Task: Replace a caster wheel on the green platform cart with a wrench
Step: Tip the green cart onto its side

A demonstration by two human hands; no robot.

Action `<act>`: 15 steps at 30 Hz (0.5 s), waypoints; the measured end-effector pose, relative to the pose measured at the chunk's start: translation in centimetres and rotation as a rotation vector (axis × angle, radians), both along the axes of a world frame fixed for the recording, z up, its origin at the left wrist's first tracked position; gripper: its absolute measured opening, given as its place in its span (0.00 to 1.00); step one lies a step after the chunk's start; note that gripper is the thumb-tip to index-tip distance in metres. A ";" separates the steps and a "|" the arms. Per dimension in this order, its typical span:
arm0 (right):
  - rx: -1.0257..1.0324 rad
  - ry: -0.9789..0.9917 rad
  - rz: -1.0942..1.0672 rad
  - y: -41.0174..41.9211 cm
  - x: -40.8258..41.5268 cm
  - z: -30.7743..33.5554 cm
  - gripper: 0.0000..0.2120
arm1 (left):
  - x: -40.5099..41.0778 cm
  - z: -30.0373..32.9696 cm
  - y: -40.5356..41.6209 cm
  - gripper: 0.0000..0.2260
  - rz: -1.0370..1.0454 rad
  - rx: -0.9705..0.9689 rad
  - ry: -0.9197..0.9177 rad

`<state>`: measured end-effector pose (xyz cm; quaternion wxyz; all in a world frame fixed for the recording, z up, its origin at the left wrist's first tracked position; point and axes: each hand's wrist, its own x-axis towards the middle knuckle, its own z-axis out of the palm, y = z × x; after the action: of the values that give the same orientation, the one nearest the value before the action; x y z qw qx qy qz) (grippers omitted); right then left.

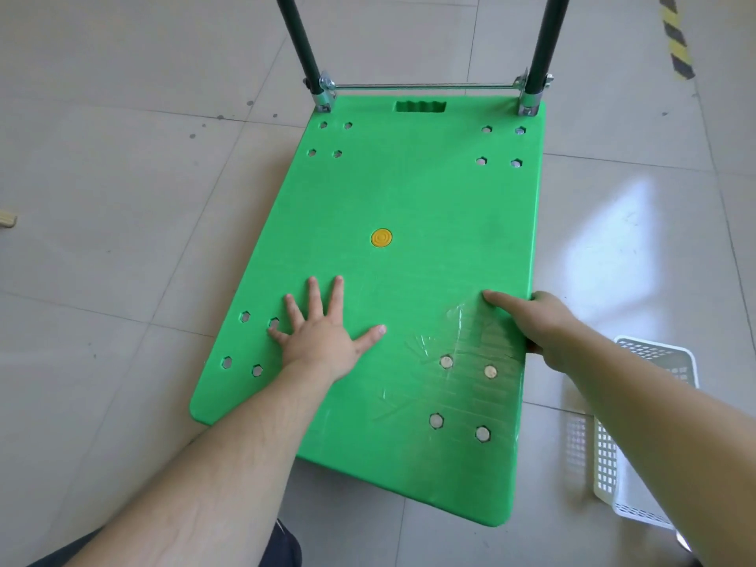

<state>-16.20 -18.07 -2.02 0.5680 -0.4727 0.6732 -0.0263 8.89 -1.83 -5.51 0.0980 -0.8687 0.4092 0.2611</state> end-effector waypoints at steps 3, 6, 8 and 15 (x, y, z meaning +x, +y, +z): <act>-0.086 -0.035 -0.039 0.4 -0.6 2.3 0.22 | -0.6 0.7 0.1 0.49 -0.006 -0.024 0.043; -0.205 -0.044 -0.063 1.1 -1.2 4.5 0.18 | -1.3 1.2 0.3 0.48 -0.015 -0.052 0.067; -0.264 -0.062 -0.087 1.7 -1.5 5.5 0.16 | -1.5 1.4 0.6 0.47 -0.016 -0.075 0.085; -0.199 -0.298 -0.338 4.7 -2.0 7.9 0.17 | -2.2 1.7 2.2 0.47 -0.020 -0.138 0.184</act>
<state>-18.22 -13.40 5.88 0.5992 -0.3980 0.6456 -0.2564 6.67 0.36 -3.82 0.0025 -0.8416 0.4422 0.3100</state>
